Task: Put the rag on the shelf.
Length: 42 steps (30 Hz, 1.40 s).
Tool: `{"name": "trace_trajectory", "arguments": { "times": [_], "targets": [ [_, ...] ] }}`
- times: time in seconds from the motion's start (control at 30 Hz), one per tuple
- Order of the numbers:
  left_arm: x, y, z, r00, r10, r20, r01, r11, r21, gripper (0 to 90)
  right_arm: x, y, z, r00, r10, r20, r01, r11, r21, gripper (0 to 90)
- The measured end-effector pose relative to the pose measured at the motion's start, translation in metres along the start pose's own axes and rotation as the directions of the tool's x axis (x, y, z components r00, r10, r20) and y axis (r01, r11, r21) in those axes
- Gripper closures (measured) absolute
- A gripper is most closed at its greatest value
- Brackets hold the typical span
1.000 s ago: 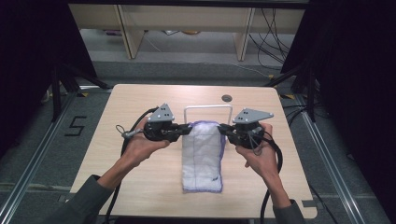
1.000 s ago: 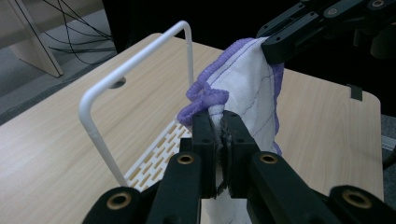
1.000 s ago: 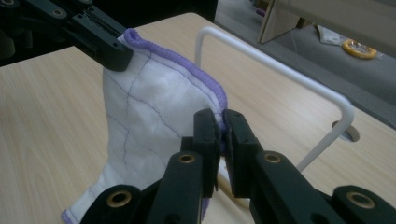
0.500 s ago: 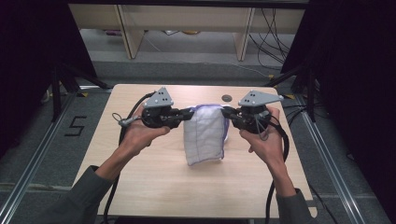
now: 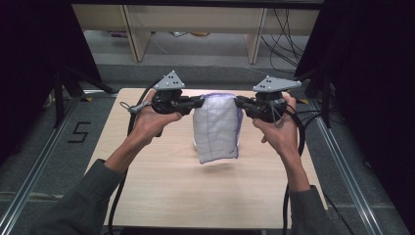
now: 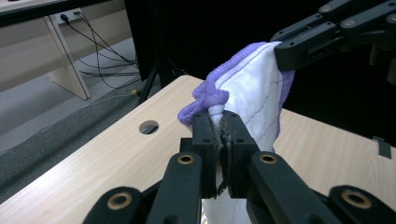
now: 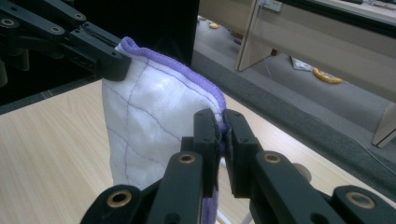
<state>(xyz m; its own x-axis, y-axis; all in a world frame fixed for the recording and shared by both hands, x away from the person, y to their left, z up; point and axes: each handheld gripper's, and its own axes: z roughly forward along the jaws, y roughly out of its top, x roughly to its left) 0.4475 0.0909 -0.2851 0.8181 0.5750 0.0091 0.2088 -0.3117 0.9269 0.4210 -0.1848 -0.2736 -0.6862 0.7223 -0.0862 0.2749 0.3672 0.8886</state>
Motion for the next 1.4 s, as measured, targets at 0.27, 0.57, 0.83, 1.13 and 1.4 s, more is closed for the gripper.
{"name": "trace_trajectory", "arguments": {
  "times": [0.27, 0.57, 0.83, 1.13, 1.4],
  "targets": [
    [0.013, 0.011, 0.007, 0.9995, -0.017, -0.026, 0.017, 0.9997, -0.019, 85.1, -0.007, 0.013, 0.003, 0.9998, 0.014, 0.012, -0.014, 1.000, -0.019, 84.8],
    [0.028, 0.026, 0.016, 0.9973, -0.054, -0.051, 0.051, 0.9977, -0.045, 85.2, -0.021, 0.027, 0.013, 0.9988, 0.042, 0.026, -0.041, 0.998, -0.040, 84.8],
    [0.038, 0.035, 0.025, 0.9926, -0.094, -0.076, 0.090, 0.9942, -0.059, 85.1, -0.036, 0.038, 0.024, 0.9979, 0.054, 0.035, -0.052, 0.996, -0.068, 84.8],
    [0.050, 0.044, 0.040, 0.9881, -0.119, -0.098, 0.116, 0.9928, -0.030, 84.5, -0.051, 0.040, 0.039, 0.9957, 0.085, 0.039, -0.083, 0.995, -0.053, 84.4],
    [0.057, 0.043, 0.056, 0.9840, -0.157, -0.085, 0.157, 0.9876, -0.001, 83.6, -0.067, 0.027, 0.055, 0.9871, 0.160, 0.013, -0.159, 0.987, -0.036, 84.2]
  ]
}}
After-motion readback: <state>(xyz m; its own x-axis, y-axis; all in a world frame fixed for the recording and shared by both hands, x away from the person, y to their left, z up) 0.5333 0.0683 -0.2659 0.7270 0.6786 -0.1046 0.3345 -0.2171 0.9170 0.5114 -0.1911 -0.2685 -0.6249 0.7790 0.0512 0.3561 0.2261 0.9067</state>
